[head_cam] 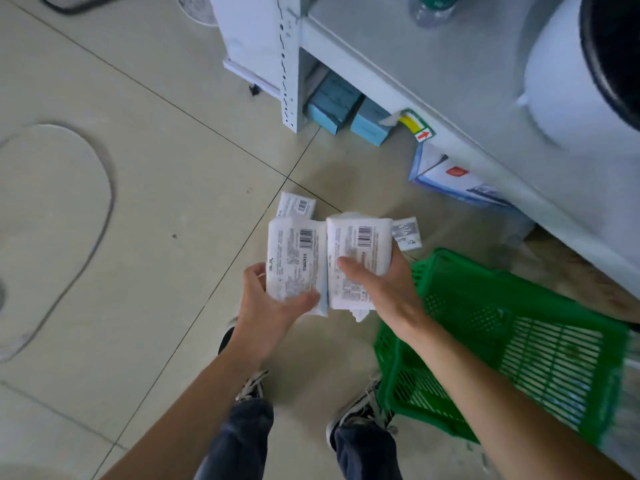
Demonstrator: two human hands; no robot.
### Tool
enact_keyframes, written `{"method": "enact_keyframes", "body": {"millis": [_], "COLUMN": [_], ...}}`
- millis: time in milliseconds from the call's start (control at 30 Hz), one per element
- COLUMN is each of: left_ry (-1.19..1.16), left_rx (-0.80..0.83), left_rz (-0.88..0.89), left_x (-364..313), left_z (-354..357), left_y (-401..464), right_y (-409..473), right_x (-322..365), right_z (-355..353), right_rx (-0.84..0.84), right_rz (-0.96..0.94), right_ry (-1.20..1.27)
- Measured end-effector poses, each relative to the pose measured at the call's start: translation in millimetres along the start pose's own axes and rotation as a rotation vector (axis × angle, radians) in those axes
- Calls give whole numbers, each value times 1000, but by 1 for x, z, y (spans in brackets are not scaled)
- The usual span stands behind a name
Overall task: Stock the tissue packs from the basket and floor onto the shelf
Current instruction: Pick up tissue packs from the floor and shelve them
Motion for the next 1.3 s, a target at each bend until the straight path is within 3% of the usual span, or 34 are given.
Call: {"method": "enact_keyframes", "body": {"millis": [267,967,1300], "left_ry": [19,88,119], "left_rx": [27,58,110], "left_rz": [78,344,593], "left_x": [-90,-350,-481], "left_z": [-30,-138,-114], "left_y": [-78,-326,-401], "right_y": [-61,-262,-343], "right_x": [109,438,578], "right_z": [-3,-6,-73], "right_rx": [24,-27,-177], "right_rz": [-96,-195,-411], "right_ry": [-163,-45,-33]}}
Point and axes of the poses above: each hand's wrist, its own y-axis towards the middle knuckle, its own z-axis out of the palm, x = y × z, the point moved 3 cm from there along y, towards the middle knuckle, and after that the axes turned 3 degrees about -z, right-handed, at the moved point
